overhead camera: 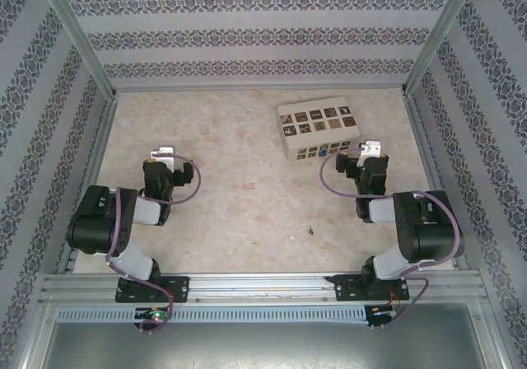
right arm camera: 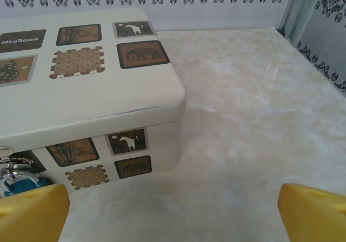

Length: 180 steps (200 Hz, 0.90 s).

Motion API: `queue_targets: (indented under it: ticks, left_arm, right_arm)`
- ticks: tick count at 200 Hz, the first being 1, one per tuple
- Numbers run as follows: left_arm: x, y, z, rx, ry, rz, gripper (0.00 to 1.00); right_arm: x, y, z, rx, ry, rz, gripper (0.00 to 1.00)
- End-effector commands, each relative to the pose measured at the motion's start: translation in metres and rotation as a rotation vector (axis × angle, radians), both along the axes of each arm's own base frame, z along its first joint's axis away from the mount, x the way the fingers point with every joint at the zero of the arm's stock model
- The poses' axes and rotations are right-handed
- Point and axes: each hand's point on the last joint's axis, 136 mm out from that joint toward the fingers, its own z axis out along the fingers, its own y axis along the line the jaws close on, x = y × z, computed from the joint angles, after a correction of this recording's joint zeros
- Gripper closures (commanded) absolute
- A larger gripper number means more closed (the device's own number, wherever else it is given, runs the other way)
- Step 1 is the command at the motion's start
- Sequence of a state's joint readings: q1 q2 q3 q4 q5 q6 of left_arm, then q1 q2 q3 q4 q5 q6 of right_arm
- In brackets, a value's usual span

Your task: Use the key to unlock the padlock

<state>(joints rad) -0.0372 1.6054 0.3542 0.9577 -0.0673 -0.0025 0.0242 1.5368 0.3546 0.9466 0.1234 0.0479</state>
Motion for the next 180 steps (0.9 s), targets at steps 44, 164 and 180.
queue_targets:
  ticks: [44, 164, 180]
  left_arm:
    - [0.0082, 0.0007, 0.016, 0.011, -0.052, -0.013, 0.01]
    - [0.0076, 0.0089, 0.0162, 0.007, -0.053, 0.036, 0.01]
    - [0.0075, 0.0087, 0.016, 0.006, -0.052, 0.035, 0.01]
  right_arm:
    - [0.0045, 0.0013, 0.0111, -0.008, -0.037, -0.004, 0.02]
    - [0.0045, 0.0013, 0.0111, -0.006, -0.037, -0.004, 0.02]
    - [0.0045, 0.0012, 0.0109, -0.005, -0.037, -0.004, 0.02]
